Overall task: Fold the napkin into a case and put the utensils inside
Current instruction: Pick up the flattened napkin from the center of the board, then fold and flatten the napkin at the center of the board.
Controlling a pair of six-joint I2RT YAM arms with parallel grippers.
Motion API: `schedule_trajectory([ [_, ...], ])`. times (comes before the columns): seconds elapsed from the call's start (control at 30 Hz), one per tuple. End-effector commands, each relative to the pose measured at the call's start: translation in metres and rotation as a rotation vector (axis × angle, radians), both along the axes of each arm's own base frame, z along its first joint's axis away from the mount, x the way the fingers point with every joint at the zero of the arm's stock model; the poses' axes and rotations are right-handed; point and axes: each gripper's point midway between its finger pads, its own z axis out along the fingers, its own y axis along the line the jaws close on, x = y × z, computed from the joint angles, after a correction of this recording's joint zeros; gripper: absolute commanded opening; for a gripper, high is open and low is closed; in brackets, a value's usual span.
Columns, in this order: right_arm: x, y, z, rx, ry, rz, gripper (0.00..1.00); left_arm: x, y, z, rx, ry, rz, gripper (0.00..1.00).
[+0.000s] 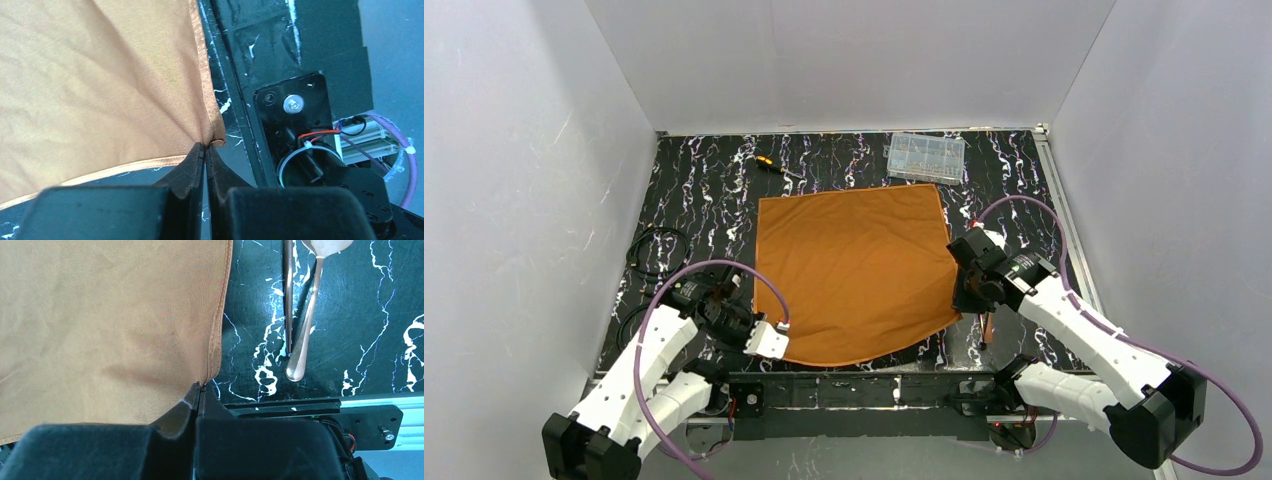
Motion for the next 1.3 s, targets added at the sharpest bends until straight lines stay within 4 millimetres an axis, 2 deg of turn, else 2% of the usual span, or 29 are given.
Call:
schedule_trajectory([
  [0.0, 0.010, 0.003, 0.014, 0.000, -0.031, -0.002, 0.01, 0.014, -0.003, -0.001, -0.002, -0.037, 0.072, 0.00],
  [0.13, 0.035, 0.014, 0.025, -0.010, -0.080, 0.015, 0.01, 0.048, -0.013, 0.009, -0.035, -0.142, 0.132, 0.00],
  [0.33, 0.073, 0.027, 0.038, -0.009, -0.160, -0.004, 0.01, 0.079, -0.020, 0.027, -0.059, -0.106, 0.242, 0.00],
  [0.63, 0.125, 0.017, 0.042, 0.008, -0.242, -0.050, 0.01, 0.149, -0.007, 0.042, -0.139, -0.239, 0.409, 0.00],
  [0.9, 0.163, 0.028, 0.046, 0.057, -0.264, -0.052, 0.01, 0.191, -0.006, 0.047, -0.153, -0.353, 0.457, 0.00],
  [1.13, 0.196, 0.031, 0.048, 0.079, -0.278, -0.083, 0.01, 0.224, 0.008, 0.044, -0.128, -0.434, 0.569, 0.00],
  [1.27, 0.215, 0.031, 0.043, 0.078, -0.269, -0.090, 0.01, 0.239, 0.013, 0.044, -0.123, -0.468, 0.609, 0.00],
])
